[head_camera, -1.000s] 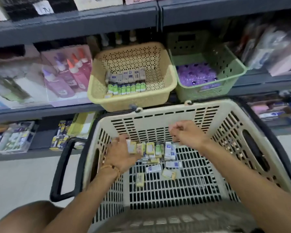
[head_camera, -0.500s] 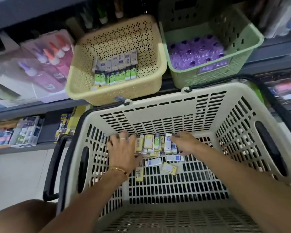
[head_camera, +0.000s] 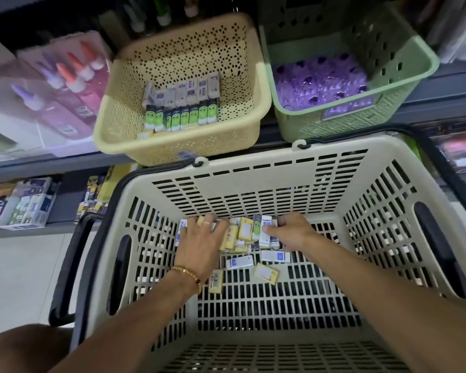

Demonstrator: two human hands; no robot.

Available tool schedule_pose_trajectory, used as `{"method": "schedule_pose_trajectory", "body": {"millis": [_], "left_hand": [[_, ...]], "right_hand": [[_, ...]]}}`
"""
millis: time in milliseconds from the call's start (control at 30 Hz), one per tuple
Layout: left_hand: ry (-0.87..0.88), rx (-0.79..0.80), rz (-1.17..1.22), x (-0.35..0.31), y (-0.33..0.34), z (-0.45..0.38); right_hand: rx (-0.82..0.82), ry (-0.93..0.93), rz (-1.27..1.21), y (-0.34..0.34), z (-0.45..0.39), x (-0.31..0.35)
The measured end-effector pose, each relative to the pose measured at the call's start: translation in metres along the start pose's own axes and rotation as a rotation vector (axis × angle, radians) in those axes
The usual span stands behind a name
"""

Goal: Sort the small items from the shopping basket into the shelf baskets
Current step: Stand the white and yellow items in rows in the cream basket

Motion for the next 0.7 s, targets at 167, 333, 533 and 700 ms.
{"method": "schedule_pose_trajectory", "body": {"millis": [167, 333, 533, 700], "left_hand": [[-0.020, 0.031, -0.027, -0.008, 0.002, -0.003], [0.111, 0.041, -0.040, -0.008, 0.006, -0.003], [0.163, 0.086, 0.020, -0.007, 0.002, -0.007], [0.158, 0.085, 0.151, -0.005, -0.006, -0.008]], "right_hand": [[-0.030, 0.013, -0.002, -0.002, -0.002, 0.001], [-0.041, -0.005, 0.002, 0.001, -0.005, 0.001], [-0.034, -0.098, 0.237, 0.009, -0.004, 0.008], [0.069, -0.057, 0.128, 0.003, -0.001, 0.009]]}}
Point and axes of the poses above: each hand's wrist, its own z-axis away from the middle knuckle, its own y-axis out of the palm, x = y × z, the point moved 4 cm from there along -z, towards the middle knuckle, and after that the axes turned 4 degrees about x, right-handed, at the moved point
